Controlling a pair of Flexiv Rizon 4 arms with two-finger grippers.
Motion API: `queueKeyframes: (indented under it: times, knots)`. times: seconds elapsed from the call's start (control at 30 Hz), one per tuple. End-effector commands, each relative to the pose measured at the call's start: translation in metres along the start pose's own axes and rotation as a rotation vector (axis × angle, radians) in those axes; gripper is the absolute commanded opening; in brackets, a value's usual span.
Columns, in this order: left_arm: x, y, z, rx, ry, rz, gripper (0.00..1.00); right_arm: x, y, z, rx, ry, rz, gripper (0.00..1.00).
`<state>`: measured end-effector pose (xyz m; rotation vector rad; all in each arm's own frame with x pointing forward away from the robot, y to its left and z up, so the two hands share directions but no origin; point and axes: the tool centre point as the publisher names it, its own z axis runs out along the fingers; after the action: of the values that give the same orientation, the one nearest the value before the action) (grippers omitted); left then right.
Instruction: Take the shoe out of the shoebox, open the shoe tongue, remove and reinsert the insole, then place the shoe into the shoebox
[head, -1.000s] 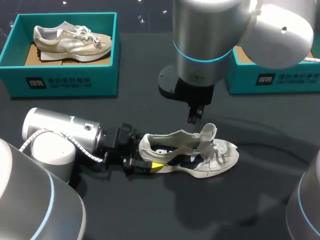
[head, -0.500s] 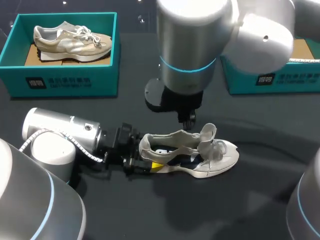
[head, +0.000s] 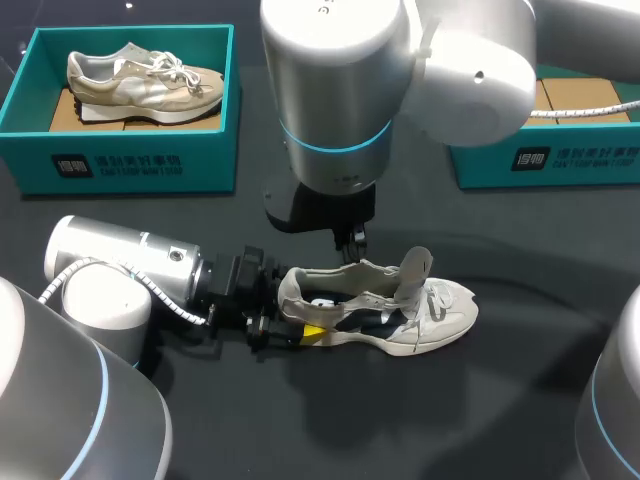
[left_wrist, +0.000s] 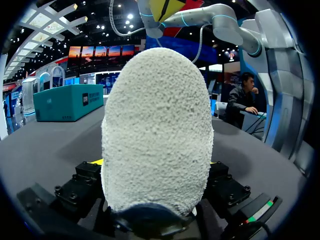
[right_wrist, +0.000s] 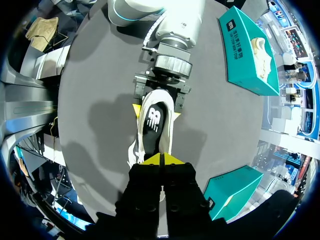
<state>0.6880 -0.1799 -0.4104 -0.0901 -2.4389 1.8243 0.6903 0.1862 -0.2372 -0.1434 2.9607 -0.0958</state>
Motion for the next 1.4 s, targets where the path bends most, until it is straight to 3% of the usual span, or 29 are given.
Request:
queueKeyframes:
  times: [0.03,0.27,0.7,1.0,1.4]
  knots:
    - [0.003,0.003,0.003,-0.002,0.000,0.001,0.00,-0.002,0.009,0.022,-0.028,-0.009,-0.005,0.00]
    - [0.003,0.003,0.003,-0.002,0.000,0.001,0.00,0.005,0.016,0.043,-0.115,-0.058,0.007,0.00]
    - [0.003,0.003,0.003,-0.002,0.000,0.001,0.00,0.005,0.016,0.043,-0.115,-0.058,0.007,0.00]
    - [0.003,0.003,0.003,-0.002,0.000,0.001,0.00,-0.002,0.024,0.094,-0.194,-0.002,0.032,0.00]
    - [0.003,0.003,0.003,-0.002,0.000,0.001,0.00,0.008,0.026,0.111,-0.225,0.015,0.050,0.00]
